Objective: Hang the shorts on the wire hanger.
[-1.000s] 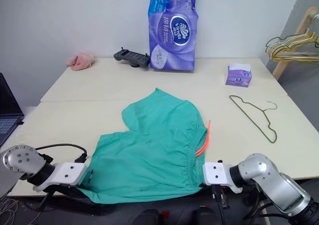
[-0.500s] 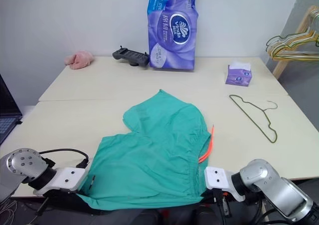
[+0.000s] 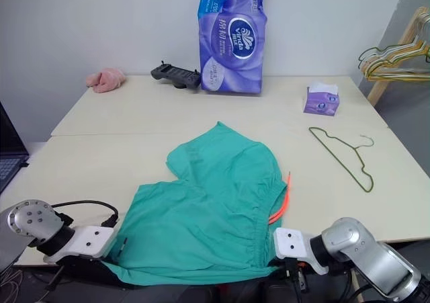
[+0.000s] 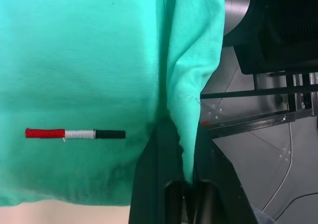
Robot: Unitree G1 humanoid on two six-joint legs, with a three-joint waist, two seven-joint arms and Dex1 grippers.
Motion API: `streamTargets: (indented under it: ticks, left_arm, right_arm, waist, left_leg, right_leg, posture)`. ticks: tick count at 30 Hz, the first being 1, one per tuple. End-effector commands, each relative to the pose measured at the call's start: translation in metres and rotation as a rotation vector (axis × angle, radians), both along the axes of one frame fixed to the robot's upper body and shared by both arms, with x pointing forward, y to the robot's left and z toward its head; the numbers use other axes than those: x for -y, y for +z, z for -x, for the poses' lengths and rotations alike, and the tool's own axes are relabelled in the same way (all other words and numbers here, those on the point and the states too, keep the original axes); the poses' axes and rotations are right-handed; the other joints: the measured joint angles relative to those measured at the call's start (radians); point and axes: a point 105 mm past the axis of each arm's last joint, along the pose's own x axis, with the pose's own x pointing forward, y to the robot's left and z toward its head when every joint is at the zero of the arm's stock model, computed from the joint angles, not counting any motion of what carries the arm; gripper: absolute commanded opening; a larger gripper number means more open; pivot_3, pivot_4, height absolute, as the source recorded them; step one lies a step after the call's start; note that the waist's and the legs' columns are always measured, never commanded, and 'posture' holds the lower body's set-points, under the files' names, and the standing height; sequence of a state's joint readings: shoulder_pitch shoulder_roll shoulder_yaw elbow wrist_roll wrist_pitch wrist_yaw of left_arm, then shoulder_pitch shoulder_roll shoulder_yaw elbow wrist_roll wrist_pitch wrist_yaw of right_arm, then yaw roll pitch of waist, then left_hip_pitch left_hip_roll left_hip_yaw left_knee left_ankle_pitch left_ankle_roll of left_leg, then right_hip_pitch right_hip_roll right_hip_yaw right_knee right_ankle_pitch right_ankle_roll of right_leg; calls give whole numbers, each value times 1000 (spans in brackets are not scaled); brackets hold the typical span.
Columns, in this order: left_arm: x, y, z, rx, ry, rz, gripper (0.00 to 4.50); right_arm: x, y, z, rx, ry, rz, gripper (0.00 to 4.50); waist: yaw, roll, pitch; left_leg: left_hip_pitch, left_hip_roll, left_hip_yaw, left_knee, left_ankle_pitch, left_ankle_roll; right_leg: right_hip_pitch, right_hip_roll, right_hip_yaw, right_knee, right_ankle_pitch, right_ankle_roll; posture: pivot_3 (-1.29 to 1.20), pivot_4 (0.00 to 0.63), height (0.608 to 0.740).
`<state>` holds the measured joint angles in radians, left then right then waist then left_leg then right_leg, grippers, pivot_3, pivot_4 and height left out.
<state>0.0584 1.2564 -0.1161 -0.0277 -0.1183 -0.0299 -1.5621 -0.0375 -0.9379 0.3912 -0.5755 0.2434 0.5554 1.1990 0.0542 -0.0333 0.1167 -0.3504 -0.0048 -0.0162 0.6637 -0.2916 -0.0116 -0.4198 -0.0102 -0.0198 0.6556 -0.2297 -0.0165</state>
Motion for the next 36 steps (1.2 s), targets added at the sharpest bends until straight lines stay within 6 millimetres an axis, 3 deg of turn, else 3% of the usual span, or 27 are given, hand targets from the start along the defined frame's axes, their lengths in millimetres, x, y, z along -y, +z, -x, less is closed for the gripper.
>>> streamTargets:
  ticks: [1, 7, 11, 16, 18, 21, 23, 26, 29, 36]
  left_arm:
    - [2, 7, -5, 17, -1, 19, 1218]
    - [3, 15, -4, -21, 32, 48, 3043]
    - [10, 37, -7, -56, 96, 133, 4156]
    - [25, 77, -40, 5, 207, 303, 4156]
    - [50, 89, -80, 196, 276, 449, 4156]
    - [79, 101, -103, 292, 313, 583, 4156]
    - [134, 100, -104, 336, 245, 754, 4156]
    - [174, 94, -98, 351, 198, 864, 4156]
    - [207, 80, -102, 390, 189, 933, 4156]
    - [258, 83, -134, 475, 304, 1060, 4156]
  right_arm:
    - [0, 12, 2, 16, 37, -14, 2452]
    - [6, 20, 10, -32, 73, 4, 4491]
    - [9, 31, 9, -69, 62, 2, 4500]
    - [2, 67, -8, -172, -92, -151, 4500]
    - [4, 88, -36, -132, -235, -259, 4500]
    - [7, 105, -63, -59, -375, -331, 4500]
    - [36, 117, -118, 132, -730, -380, 4500]
    - [74, 113, -149, 256, -1023, -324, 4500]
    - [123, 95, -155, 384, -1200, -109, 4500]
    - [191, 89, -162, 450, -1396, 52, 4500]
  waist:
    - [0, 0, 0]
    - [3, 2, 2]
    - [3, 1, 4]
    - [0, 0, 5]
    - [4, 2, 5]
    - [5, 0, 4]
    - [1, -3, 2]
    - [1, -3, 1]
    - [3, -1, 0]
    - [-21, 1, -1]
  left_leg:
    - [0, 0, 0, 0, 0, 0]
    - [0, 0, 0, 0, 0, 0]
    - [-1, 0, -2, 0, 0, 0]
    - [-2, 1, -4, 1, 0, 0]
    - [-2, 0, -5, 0, 0, 0]
    - [-8, 0, -7, 4, 0, 0]
    - [-9, 0, -8, 3, 0, 0]
    - [-13, -2, -5, 4, 0, -1]
    - [-13, -5, -1, 4, 0, 0]
    - [-13, -5, 3, 8, -2, 3]
  right_leg:
    - [0, 0, 0, 0, 0, 0]
    - [0, 0, 0, 0, 0, 0]
    - [0, 0, -2, 0, 0, 0]
    - [0, 0, -5, -1, 2, 4]
    - [1, 1, -6, -1, 3, 6]
    - [0, 5, -8, -2, 5, 8]
    - [0, 5, -6, -3, 5, 8]
    - [-2, -1, -1, -6, 9, 8]
    - [-2, -4, 2, -9, 12, 7]
    - [-1, -2, 7, -10, 13, 10]
  posture:
    - [143, 73, 740]
    - [143, 71, 740]
    - [144, 66, 740]
    - [142, 62, 740]
    - [137, 58, 740]
    - [131, 57, 740]
    - [100, 57, 740]
    - [70, 57, 740]
    - [22, 58, 740]
    - [-22, 58, 740]
